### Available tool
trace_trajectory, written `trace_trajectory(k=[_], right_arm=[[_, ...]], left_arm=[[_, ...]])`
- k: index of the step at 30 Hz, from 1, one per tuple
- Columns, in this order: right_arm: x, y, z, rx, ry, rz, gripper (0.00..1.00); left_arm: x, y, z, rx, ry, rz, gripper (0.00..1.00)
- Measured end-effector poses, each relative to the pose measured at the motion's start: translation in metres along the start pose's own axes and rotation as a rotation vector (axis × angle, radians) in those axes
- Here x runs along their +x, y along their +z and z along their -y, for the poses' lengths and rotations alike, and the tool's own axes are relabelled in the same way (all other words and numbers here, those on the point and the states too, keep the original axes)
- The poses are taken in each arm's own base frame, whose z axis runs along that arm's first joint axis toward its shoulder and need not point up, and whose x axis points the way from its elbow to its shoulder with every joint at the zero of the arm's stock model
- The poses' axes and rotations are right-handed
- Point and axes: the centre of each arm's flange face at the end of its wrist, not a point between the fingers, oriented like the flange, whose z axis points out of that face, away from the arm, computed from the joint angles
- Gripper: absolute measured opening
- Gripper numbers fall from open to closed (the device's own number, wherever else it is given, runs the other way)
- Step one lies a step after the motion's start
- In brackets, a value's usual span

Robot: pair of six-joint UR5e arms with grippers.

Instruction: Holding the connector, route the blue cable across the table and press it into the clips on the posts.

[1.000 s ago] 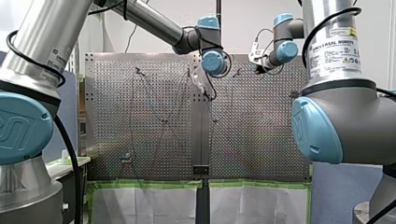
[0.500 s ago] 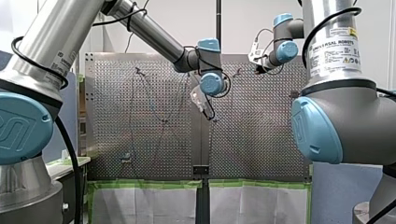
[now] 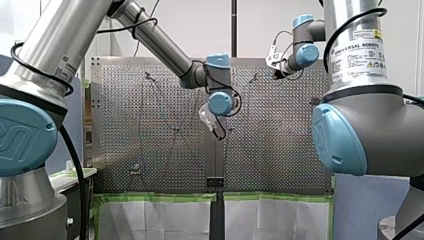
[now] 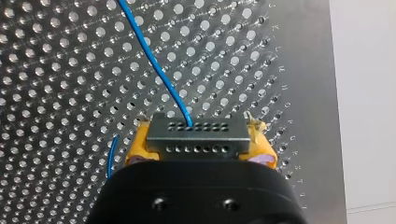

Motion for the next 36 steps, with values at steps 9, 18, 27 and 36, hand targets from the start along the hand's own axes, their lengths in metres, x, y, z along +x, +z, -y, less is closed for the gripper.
trace_trajectory(k=[9, 18, 27, 36], right_arm=[[0.0, 0.0, 0.0, 0.0, 0.0, 0.0, 0.0], [0.0, 0.0, 0.0, 0.0, 0.0, -0.001, 0.0], [0.001, 0.0, 0.0, 0.0, 0.0, -0.002, 0.0], [0.001, 0.0, -0.001, -0.002, 0.0, -0.001, 0.0]], left_arm=[[0.023, -0.009, -0.042, -0.04, 0.003, -0.003, 1.0], [0.07, -0.034, -0.09, -0.078, 0.015, -0.057, 1.0], [0.109, -0.071, -0.135, -0.114, 0.067, -0.112, 1.0], [0.117, -0.104, -0.157, -0.131, 0.102, -0.155, 1.0]])
